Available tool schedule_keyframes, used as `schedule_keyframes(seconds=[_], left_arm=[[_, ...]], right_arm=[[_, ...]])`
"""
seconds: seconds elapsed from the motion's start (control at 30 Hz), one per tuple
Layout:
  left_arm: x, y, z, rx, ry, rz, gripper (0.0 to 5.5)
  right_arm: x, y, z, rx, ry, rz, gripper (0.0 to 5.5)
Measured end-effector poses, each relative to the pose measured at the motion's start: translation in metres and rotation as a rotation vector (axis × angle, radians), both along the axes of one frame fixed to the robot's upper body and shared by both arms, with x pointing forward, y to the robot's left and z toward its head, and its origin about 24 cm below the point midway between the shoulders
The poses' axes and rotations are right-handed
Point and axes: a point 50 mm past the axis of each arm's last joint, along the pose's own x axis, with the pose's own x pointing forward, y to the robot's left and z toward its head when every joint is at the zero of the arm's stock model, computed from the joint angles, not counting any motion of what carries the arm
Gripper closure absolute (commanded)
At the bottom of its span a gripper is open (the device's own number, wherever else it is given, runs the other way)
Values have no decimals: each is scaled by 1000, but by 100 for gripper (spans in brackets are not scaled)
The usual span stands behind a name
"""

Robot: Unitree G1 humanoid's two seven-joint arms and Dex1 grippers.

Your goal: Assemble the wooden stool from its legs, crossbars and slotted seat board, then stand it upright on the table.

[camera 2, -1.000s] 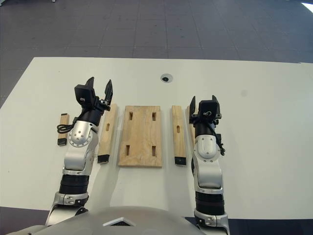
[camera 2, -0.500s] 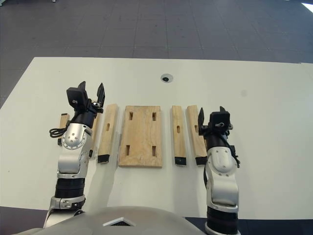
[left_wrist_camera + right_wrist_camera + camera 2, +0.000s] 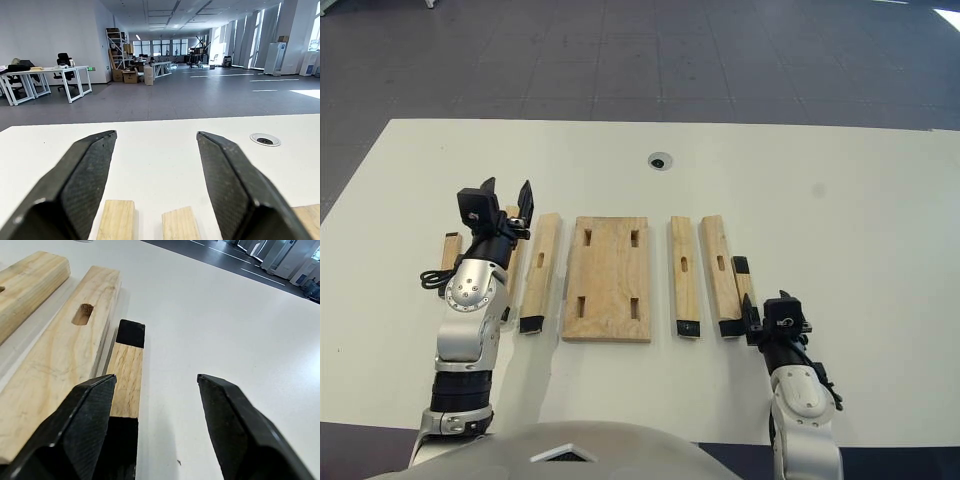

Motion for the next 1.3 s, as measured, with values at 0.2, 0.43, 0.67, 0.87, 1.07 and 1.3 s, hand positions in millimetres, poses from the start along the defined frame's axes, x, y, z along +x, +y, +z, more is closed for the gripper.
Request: schedule_keyframes(seconds=[0.2, 0.43, 0.67, 0.87, 1.07, 1.3], left_arm=[[0, 1, 0, 1, 1, 2, 252], [0, 1, 0, 0, 2, 2, 255], [0, 1, 0, -34, 1, 5, 255], [2, 1, 2, -67, 1, -14, 255], [14, -11, 30, -400, 105, -374, 255], [4, -39, 51, -883, 352, -865, 255]], right_arm=[[1, 3, -8, -27, 69, 64, 252], [2, 9, -12, 286, 109, -20, 332], [1, 9, -11, 315, 121, -25, 422], [0, -6, -8, 122, 57, -94, 422], [37, 11, 33, 112, -177, 42, 422], [89, 79, 72, 181, -315, 518, 422]])
